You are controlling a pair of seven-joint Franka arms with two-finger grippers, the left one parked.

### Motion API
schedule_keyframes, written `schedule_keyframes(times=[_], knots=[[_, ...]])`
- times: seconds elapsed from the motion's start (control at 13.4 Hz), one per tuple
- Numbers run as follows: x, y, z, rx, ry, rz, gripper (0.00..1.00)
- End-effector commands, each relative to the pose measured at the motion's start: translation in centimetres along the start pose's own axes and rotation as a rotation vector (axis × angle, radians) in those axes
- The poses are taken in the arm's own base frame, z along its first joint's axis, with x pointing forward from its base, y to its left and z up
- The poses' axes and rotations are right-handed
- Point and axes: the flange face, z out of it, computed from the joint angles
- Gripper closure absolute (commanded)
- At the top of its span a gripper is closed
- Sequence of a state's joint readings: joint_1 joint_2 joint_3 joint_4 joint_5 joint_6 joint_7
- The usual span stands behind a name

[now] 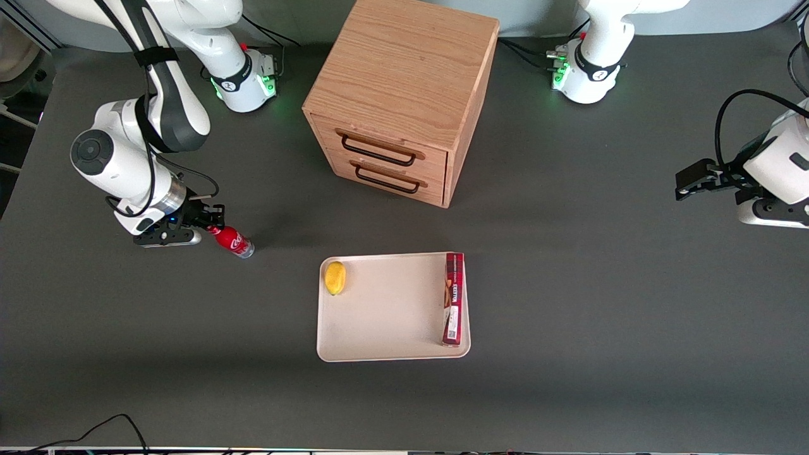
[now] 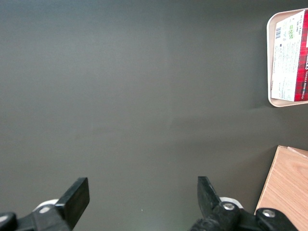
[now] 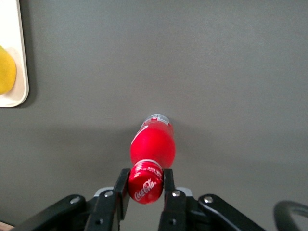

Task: Place coke bottle on tray
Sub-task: 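Lower the right gripper and close it around the bottle's neck, then lift the bottle off the table with the right gripper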

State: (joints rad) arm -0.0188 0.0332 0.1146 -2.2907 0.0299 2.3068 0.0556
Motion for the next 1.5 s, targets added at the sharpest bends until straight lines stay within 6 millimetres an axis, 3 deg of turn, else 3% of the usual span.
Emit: schedule_keyframes(times=[0.0,0.15,0.45,0.9,1.05,1.2,1.27,1.42], knots=[[-0.8,0.2,-2.3,0.005,0.017,-0.012,1.00],[-0.7,0.8,-6.6,0.004,0.015,0.012,1.00],[1.2,1.3,-18.2,0.017,-0.040,0.034,1.00],[1.5,0.7,-30.6,0.023,-0.067,0.066,1.00],[2.5,0.8,-32.6,0.023,-0.108,0.066,1.00],[4.8,0.4,-31.5,0.020,-0.125,0.137,1.00],[5.9,-0.6,-30.6,0.021,-0.133,0.172,1.00],[7.8,-4.8,-29.7,0.016,-0.129,0.203,1.00]])
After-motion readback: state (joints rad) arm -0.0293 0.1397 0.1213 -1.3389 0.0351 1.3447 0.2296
